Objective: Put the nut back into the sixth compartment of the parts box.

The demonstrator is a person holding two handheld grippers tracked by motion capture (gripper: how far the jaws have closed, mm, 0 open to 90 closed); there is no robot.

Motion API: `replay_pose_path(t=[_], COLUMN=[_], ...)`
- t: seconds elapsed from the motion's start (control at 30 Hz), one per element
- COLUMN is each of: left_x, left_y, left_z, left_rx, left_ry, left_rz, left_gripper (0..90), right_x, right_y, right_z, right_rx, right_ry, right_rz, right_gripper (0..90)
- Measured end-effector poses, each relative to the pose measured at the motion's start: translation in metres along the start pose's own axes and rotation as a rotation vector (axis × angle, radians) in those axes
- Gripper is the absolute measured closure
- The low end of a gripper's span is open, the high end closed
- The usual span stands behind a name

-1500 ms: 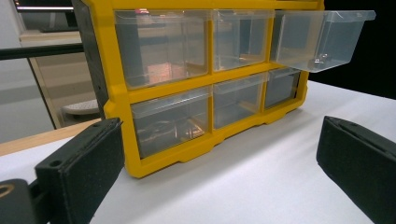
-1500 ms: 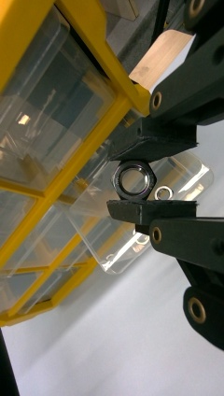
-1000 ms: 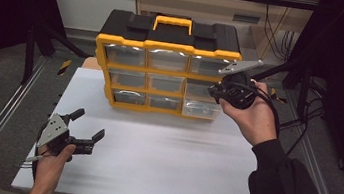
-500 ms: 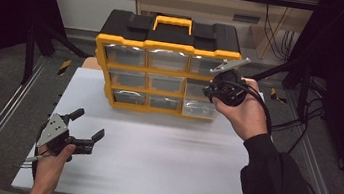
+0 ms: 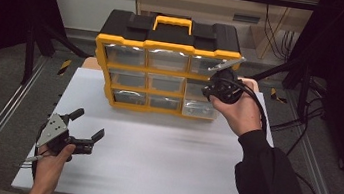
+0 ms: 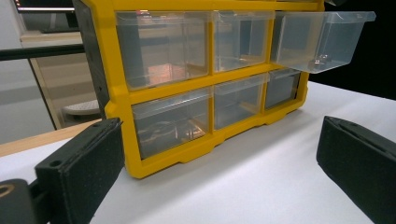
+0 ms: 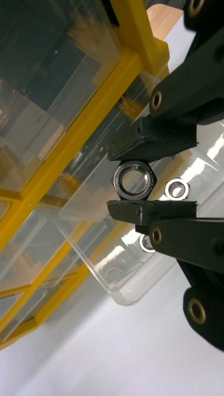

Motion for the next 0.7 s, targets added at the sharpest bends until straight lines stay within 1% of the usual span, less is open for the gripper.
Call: replay_pose_path(t=[0.07,0.1,0.17,0.23,0.27,0.33,0.37,0.47,0.6,0.63,0.7], left_x=[0.0,0.0,0.0,0.0,0.0,0.0,0.0,0.002,0.002,0.001,0.0], left_y=[0.0,0.0,0.0,0.0,0.0,0.0,0.0,-0.002,-0.002,-0.001,-0.001], left_z=[0.0,0.0,0.0,0.0,0.0,0.001,0.001,0.002,0.002,0.002,0.003], left_rx=[0.001,0.001,-0.001,-0.001,-0.002,-0.004,-0.004,-0.01,-0.01,-0.011,-0.008], left_ry=[0.0,0.001,0.0,-0.001,-0.001,-0.002,-0.002,-0.006,-0.005,-0.003,0.002], left_rz=[-0.001,0.0,0.0,0.001,0.001,0.001,0.001,0.004,0.005,0.003,-0.002], left_gripper=[0.8,0.8,0.8,0.8,0.8,0.8,0.8,0.8,0.8,0.8,0.8], right_x=[0.001,0.0,0.0,-0.001,-0.001,-0.003,-0.005,-0.01,-0.017,-0.018,-0.02], right_y=[-0.001,0.0,0.002,0.005,0.007,0.01,0.011,0.015,0.025,0.028,0.033], right_z=[-0.001,-0.002,-0.002,-0.002,-0.002,-0.001,-0.001,0.003,0.006,0.007,0.008], right_rx=[0.027,0.034,0.044,0.066,0.074,0.095,0.109,0.14,0.209,0.229,0.266], right_ry=[0.007,-0.003,-0.004,-0.013,-0.012,-0.027,-0.025,-0.017,-0.025,-0.038,-0.05], right_rz=[0.003,0.007,0.013,0.016,0.019,0.031,0.029,0.054,0.08,0.086,0.088], right_gripper=[62.2,60.2,58.0,54.6,51.9,46.7,44.6,34.0,21.9,20.3,16.7])
Point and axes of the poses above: each handheld gripper's, and its own axes: y roughly backward along the jaws, z roughly out of its underside, x roughly to its right, the point moved 8 cm from there along -y, roughly forward along the jaws, and after that the axes turned 1 degree about -x, right-handed, at the moved point
